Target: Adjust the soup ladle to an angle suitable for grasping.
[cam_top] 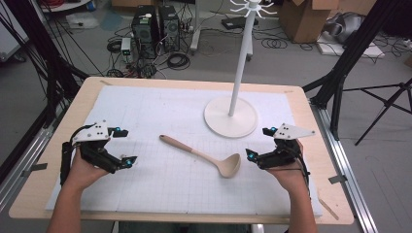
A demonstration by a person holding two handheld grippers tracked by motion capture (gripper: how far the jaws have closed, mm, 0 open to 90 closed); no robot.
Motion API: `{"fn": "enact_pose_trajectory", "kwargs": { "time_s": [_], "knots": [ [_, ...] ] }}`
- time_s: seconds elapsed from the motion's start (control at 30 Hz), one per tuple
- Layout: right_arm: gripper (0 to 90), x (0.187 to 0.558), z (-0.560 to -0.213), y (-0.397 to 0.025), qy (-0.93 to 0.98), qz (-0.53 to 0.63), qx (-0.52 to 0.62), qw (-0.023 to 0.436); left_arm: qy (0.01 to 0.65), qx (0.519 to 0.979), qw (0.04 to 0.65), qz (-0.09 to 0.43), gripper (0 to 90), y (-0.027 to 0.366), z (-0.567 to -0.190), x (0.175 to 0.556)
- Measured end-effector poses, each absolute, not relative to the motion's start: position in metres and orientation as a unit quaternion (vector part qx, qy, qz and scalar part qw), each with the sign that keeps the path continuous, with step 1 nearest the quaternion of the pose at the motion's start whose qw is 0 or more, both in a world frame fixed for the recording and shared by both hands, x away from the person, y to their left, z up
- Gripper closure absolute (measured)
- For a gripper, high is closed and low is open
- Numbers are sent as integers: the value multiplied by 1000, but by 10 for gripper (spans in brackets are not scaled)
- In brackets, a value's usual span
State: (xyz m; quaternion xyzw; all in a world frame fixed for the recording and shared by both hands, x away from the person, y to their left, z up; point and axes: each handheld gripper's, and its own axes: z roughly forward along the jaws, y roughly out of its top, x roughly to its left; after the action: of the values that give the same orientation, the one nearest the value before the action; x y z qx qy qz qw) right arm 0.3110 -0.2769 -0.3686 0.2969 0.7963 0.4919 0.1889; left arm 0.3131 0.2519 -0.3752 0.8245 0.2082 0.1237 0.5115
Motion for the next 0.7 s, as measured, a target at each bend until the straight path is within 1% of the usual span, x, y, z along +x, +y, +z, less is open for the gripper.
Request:
{"fn": "enact_pose_trajectory", "kwargs": {
  "time_s": [0.4,0.7],
  "knots": [
    [2,312,-368,-277,798,489,298,190,202,827,510,121,17,249,-376,312],
    [2,315,-369,-276,800,485,297,188,209,827,506,131,17,254,-375,312]
  ]
}}
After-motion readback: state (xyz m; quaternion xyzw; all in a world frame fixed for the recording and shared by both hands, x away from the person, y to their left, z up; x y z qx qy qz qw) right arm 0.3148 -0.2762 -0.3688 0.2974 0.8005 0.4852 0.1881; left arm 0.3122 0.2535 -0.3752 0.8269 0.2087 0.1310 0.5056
